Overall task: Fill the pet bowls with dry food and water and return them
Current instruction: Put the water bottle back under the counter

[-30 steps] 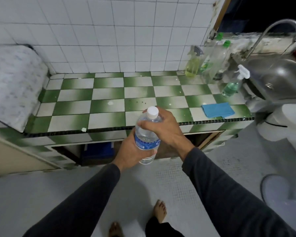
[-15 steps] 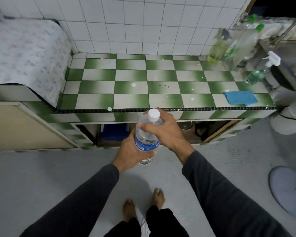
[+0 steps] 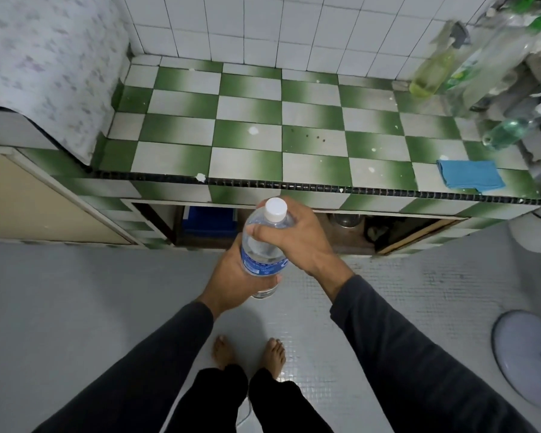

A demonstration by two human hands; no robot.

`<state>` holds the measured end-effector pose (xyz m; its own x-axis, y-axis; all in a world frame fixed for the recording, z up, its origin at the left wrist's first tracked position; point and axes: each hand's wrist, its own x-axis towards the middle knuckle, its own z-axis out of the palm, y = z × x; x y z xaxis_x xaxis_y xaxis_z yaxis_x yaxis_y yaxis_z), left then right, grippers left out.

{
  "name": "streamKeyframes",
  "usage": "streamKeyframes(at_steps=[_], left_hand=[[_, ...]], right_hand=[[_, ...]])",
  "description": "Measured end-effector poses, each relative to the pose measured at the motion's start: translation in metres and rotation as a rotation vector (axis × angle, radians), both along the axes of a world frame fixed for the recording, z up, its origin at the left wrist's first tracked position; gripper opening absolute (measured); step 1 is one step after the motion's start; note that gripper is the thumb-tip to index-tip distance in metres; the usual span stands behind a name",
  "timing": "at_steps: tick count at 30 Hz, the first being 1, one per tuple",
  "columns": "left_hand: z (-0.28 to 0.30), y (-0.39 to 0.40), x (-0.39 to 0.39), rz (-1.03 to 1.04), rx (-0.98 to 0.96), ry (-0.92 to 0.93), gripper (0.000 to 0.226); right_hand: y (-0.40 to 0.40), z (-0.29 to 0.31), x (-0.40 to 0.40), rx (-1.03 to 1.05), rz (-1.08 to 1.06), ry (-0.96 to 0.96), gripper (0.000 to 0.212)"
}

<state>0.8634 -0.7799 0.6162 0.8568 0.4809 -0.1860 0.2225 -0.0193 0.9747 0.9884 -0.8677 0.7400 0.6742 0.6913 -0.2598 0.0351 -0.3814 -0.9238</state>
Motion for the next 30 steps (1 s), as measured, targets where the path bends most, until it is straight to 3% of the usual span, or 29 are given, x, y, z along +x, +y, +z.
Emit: streamKeyframes(at_steps=[5, 14, 19, 23, 27, 30], left_hand=[[-0.04, 0.011, 0.007, -0.016, -0.02, 0.07, 0.079], [-0.112, 0.039, 0.02, -0.024, 0.043, 0.144, 0.08], [-0.181, 0.046, 0.036, 0.008, 0.038, 0.162, 0.091], [-0.242, 0.051, 0.048, 0.011, 0.038, 0.172, 0.088], [-0.302, 0.06, 0.063, -0.003, 0.014, 0.136, 0.09], [-0.338, 0.067, 0.076, -0.003, 0.041, 0.081, 0.093]], right_hand=[[0.013, -0.032, 0.009, -0.023, -0.01, 0.049, 0.053], [0.036, -0.108, 0.028, -0.013, -0.016, 0.081, 0.051], [0.045, -0.176, 0.047, 0.014, -0.006, 0.072, 0.048], [0.051, -0.235, 0.063, 0.012, 0.028, 0.104, 0.045], [0.06, -0.294, 0.078, 0.049, 0.02, 0.088, 0.053], [0.067, -0.337, 0.09, 0.075, 0.029, 0.059, 0.047]])
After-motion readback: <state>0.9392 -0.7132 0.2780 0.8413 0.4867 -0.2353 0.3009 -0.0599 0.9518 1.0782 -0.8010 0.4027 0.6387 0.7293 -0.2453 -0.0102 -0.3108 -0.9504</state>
